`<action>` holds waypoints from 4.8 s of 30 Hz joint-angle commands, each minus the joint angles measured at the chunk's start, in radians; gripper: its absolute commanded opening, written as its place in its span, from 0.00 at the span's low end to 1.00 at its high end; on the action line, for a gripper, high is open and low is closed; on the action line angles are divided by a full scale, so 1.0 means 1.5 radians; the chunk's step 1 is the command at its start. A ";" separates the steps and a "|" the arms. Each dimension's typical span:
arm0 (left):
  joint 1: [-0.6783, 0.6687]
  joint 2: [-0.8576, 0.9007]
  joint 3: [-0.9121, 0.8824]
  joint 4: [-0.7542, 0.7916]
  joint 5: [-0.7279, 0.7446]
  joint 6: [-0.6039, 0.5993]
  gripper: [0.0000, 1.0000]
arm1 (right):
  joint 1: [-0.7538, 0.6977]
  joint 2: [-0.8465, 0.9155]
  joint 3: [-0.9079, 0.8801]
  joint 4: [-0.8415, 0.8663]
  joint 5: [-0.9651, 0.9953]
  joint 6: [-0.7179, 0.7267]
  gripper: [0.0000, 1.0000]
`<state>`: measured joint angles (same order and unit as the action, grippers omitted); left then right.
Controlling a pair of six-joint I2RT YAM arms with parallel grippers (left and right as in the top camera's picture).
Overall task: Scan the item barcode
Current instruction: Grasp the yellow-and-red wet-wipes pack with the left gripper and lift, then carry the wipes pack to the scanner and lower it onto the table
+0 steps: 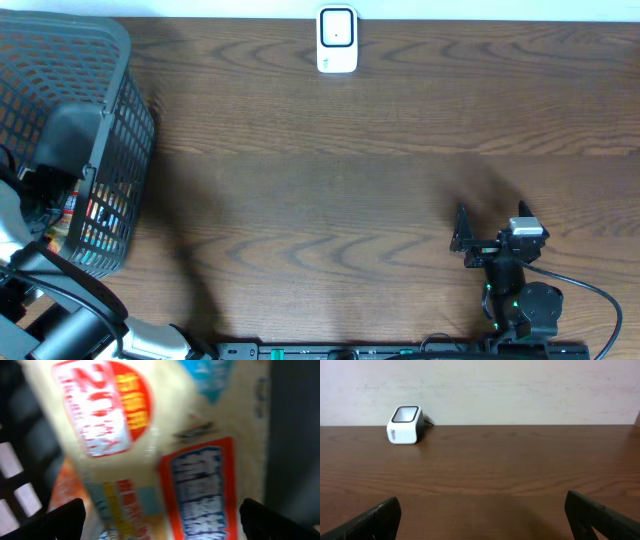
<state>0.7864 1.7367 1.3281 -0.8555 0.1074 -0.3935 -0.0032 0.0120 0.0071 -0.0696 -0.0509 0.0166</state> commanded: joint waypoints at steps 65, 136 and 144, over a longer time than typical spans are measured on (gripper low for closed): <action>-0.023 -0.579 -0.022 0.250 0.164 -0.366 0.08 | 0.008 -0.004 -0.001 -0.003 0.005 -0.002 0.99; -0.899 0.048 -0.032 0.302 0.126 -0.329 0.98 | 0.008 -0.004 -0.001 -0.003 0.005 -0.002 0.99; -0.943 0.117 -0.032 0.341 0.109 -0.507 0.98 | 0.008 -0.004 -0.001 -0.003 0.005 -0.002 0.99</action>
<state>-0.6231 1.8782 1.2861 -0.3664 0.3073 -0.9981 -0.0032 0.0120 0.0071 -0.0696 -0.0505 0.0166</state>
